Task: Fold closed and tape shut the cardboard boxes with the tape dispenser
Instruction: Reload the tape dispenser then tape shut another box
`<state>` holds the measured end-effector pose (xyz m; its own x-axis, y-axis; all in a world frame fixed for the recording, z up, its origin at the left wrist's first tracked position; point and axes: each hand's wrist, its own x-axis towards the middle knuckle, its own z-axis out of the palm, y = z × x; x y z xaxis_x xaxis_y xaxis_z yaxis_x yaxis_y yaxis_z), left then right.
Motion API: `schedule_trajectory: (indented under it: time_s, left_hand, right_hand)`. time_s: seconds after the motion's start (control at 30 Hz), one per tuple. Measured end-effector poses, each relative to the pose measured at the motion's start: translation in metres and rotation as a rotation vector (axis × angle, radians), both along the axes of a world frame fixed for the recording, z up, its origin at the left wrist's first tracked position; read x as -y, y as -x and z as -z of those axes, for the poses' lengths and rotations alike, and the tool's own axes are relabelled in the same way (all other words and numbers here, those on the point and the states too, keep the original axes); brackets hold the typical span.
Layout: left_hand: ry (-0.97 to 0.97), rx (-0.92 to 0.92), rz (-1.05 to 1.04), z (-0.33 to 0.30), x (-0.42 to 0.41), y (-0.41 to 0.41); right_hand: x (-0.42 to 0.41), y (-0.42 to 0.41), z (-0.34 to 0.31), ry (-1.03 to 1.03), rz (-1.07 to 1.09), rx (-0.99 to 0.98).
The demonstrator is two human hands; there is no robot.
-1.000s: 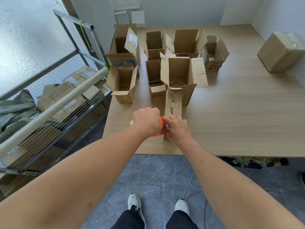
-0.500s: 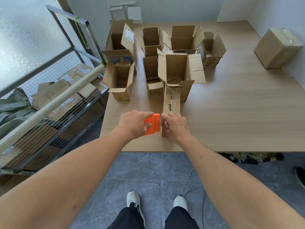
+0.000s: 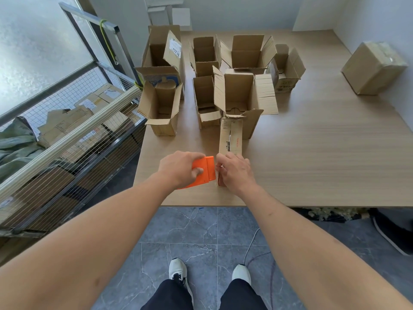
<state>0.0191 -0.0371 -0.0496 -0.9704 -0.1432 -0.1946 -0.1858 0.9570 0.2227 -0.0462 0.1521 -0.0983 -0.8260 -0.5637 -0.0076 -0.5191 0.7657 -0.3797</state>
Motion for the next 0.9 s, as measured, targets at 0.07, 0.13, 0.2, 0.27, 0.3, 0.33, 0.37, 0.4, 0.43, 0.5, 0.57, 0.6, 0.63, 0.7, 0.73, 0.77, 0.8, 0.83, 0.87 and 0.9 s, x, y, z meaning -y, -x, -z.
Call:
schedule_trajectory:
  time_s: [0.07, 0.13, 0.2, 0.27, 0.3, 0.33, 0.37, 0.4, 0.43, 0.5, 0.57, 0.6, 0.63, 0.7, 0.73, 0.77, 0.8, 0.83, 0.87, 0.9]
  left_hand:
    - [-0.024, 0.020, -0.022, -0.001, -0.005, 0.009]
    - [-0.012, 0.082, -0.055, 0.002, -0.004, 0.014]
    - [-0.027, 0.138, -0.118, 0.010, 0.002, 0.009]
    - [-0.075, 0.082, -0.167, 0.019, 0.007, 0.001]
    - [-0.087, 0.039, -0.157, 0.020, 0.009, 0.001]
    - [-0.091, 0.007, -0.142, 0.020, 0.011, 0.003]
    - [-0.097, -0.015, -0.131, 0.018, 0.011, 0.005]
    - [-0.103, -0.033, -0.123, 0.016, 0.012, 0.009]
    - [-0.111, -0.049, -0.118, 0.014, 0.012, 0.011]
    - [-0.125, -0.083, -0.119, 0.010, 0.014, 0.014]
    - [-0.136, -0.108, -0.109, 0.012, 0.015, 0.012]
    - [-0.142, -0.122, -0.102, 0.012, 0.016, 0.010]
    - [-0.150, -0.142, -0.097, 0.012, 0.016, 0.009]
    - [-0.174, -0.188, -0.092, 0.013, 0.018, 0.007]
    - [-0.190, -0.207, -0.087, 0.014, 0.019, 0.005]
    - [-0.209, -0.222, -0.084, 0.014, 0.021, 0.003]
    - [-0.228, -0.235, -0.081, 0.014, 0.024, 0.001]
    - [-0.246, -0.246, -0.077, 0.013, 0.028, -0.002]
    - [-0.263, -0.257, -0.069, 0.012, 0.031, -0.005]
    - [-0.281, -0.268, -0.058, 0.011, 0.035, -0.007]
  right_hand:
    - [0.000, 0.000, -0.001, -0.016, -0.001, 0.002]
    - [-0.003, -0.001, 0.000, -0.022, 0.010, -0.004]
    - [-0.005, -0.001, 0.003, -0.006, 0.023, -0.003]
    - [-0.006, -0.002, 0.004, 0.027, 0.033, -0.007]
    - [-0.006, -0.002, 0.004, 0.039, 0.039, -0.011]
    - [-0.005, -0.002, 0.003, 0.044, 0.042, -0.005]
    - [-0.004, -0.002, 0.003, 0.055, 0.051, -0.003]
    - [-0.003, -0.003, 0.002, 0.069, 0.077, 0.001]
    - [-0.004, -0.005, 0.001, 0.085, 0.122, 0.005]
    - [-0.003, -0.006, -0.001, 0.108, 0.231, 0.012]
    - [0.000, -0.007, -0.003, 0.080, 0.303, -0.020]
    - [0.002, -0.008, -0.004, 0.057, 0.317, -0.037]
    - [0.004, -0.008, -0.005, 0.036, 0.319, -0.047]
    - [0.007, -0.007, -0.008, -0.002, 0.314, -0.046]
    - [0.007, -0.006, -0.009, -0.015, 0.318, -0.036]
    - [0.006, -0.005, -0.011, -0.025, 0.327, -0.024]
    - [0.005, -0.005, -0.013, -0.037, 0.336, -0.016]
    - [0.004, -0.005, -0.016, -0.057, 0.341, -0.011]
    - [0.002, -0.006, -0.018, -0.081, 0.340, -0.010]
    - [0.000, -0.007, -0.019, -0.111, 0.337, -0.005]
